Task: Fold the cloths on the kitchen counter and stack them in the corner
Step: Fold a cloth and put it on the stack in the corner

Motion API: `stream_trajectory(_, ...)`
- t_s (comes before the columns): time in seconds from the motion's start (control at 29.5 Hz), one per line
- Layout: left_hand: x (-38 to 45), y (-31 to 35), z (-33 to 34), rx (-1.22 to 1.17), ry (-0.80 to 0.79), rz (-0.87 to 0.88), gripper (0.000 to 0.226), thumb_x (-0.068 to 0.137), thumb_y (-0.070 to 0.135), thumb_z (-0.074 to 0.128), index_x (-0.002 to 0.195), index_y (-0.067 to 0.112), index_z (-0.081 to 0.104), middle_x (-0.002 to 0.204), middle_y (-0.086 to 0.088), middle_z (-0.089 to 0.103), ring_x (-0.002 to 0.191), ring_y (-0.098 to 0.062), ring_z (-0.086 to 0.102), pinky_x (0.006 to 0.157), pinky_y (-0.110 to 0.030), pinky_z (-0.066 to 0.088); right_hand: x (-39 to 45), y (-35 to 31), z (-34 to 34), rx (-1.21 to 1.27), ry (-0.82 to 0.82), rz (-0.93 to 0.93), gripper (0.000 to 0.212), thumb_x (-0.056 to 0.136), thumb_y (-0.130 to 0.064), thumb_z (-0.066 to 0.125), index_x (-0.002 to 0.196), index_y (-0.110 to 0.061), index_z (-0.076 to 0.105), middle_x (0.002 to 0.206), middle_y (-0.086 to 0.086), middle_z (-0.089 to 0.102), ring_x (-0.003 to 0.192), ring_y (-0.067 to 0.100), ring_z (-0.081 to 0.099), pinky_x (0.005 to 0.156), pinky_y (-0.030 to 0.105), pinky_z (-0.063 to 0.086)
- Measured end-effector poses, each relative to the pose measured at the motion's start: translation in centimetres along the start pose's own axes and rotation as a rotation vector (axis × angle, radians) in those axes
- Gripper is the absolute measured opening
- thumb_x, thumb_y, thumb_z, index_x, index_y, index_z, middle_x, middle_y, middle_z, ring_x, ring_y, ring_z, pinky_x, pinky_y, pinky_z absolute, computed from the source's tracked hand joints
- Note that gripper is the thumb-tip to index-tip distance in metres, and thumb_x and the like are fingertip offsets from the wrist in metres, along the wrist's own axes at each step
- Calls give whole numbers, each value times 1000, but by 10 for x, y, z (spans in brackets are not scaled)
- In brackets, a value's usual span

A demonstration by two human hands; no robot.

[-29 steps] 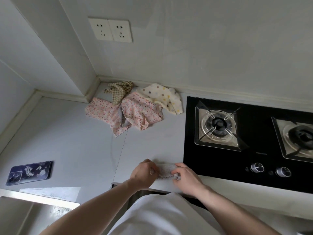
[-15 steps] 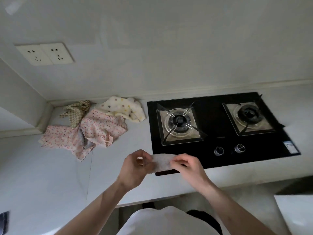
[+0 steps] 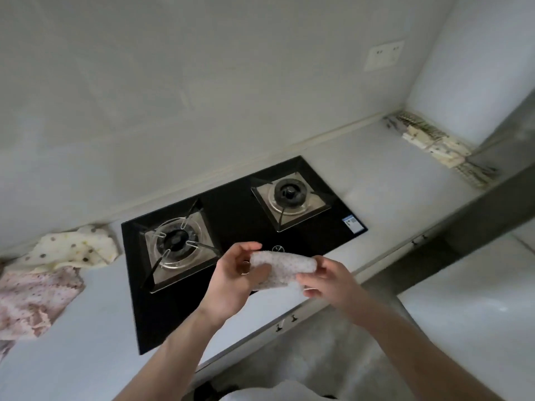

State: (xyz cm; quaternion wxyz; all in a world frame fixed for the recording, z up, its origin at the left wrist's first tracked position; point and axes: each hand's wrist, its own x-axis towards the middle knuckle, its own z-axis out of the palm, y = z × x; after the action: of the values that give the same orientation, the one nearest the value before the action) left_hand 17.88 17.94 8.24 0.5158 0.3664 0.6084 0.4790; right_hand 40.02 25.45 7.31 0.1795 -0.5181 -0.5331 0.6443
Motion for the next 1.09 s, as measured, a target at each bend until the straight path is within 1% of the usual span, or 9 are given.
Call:
stream_trajectory(0.07, 31, 6, 74, 155, -111, -57, 27, 90, 28, 80, 113, 21, 69, 105, -5, 74, 98, -28, 71, 82, -49, 61, -3, 6, -75, 82, 105, -7, 21, 85, -17, 81, 104, -17, 72, 99, 3, 76, 93, 21, 74, 84, 38, 63)
stream_trajectory(0.17, 61, 20, 100, 239, -140, -81, 24, 92, 34, 77, 108, 17, 71, 100, -7, 76, 97, -29, 72, 83, -52, 59, 11, 1, -108, 93, 152, 31, 25, 83, -21, 83, 105, -18, 74, 98, 3, 77, 91, 23, 75, 83, 38, 63)
stream_trajectory(0.31, 183, 51, 179, 427, -257, -74, 15, 92, 27, 77, 102, 16, 74, 90, -4, 76, 80, -14, 72, 75, -42, 62, 64, 0, -206, 130, 253, 67, 17, 91, -16, 74, 108, -12, 72, 92, 7, 79, 80, 17, 74, 71, 30, 59)
stream_trajectory(0.37, 249, 58, 211, 511, -291, -62, 17, 91, 34, 76, 96, 18, 73, 85, 0, 76, 69, -9, 71, 62, -26, 60, 102, -5, -248, 110, 328, 120, 13, 91, -12, 73, 104, -9, 72, 89, 10, 78, 74, 17, 73, 68, 31, 58)
stream_trajectory(0.48, 300, 63, 236, 663, -271, -59, 22, 89, 42, 76, 90, 21, 71, 79, 3, 75, 61, -7, 69, 58, -19, 51, 154, -4, -289, 174, 343, 187, 11, 90, -11, 73, 101, -8, 72, 86, 12, 75, 69, 15, 69, 66, 31, 55)
stream_trajectory(0.64, 319, 47, 242, 648, -131, -126, 31, 92, 32, 72, 122, 31, 61, 100, 14, 72, 91, -3, 69, 89, -26, 55, 274, -10, -342, 383, 325, 381, 16, 94, -11, 70, 110, -8, 65, 83, 5, 66, 71, 13, 64, 63, 25, 51)
stream_trajectory(0.85, 337, 47, 276, 695, -35, -174, 24, 92, 29, 72, 116, 27, 68, 96, 15, 73, 86, 8, 64, 77, -7, 48, 350, -3, -411, 399, 452, 435, 17, 99, -12, 60, 116, -7, 58, 83, 8, 64, 68, 14, 63, 58, 28, 51)
stream_trajectory(0.98, 353, 48, 306, 689, -15, -230, 21, 93, 32, 71, 114, 31, 66, 99, 17, 73, 91, -1, 67, 91, -27, 55, 372, 10, -454, 445, 536, 444, 18, 103, -17, 51, 113, -3, 55, 81, 9, 57, 63, 17, 57, 62, 28, 54)
stream_trajectory(1.09, 364, 52, 326, 682, -12, -238, 23, 95, 32, 69, 118, 31, 64, 101, 16, 72, 93, -4, 68, 88, -25, 55, 381, 19, -488, 440, 600, 472, 29, 105, -16, 48, 125, 4, 54, 85, 8, 59, 64, 15, 57, 52, 20, 56)
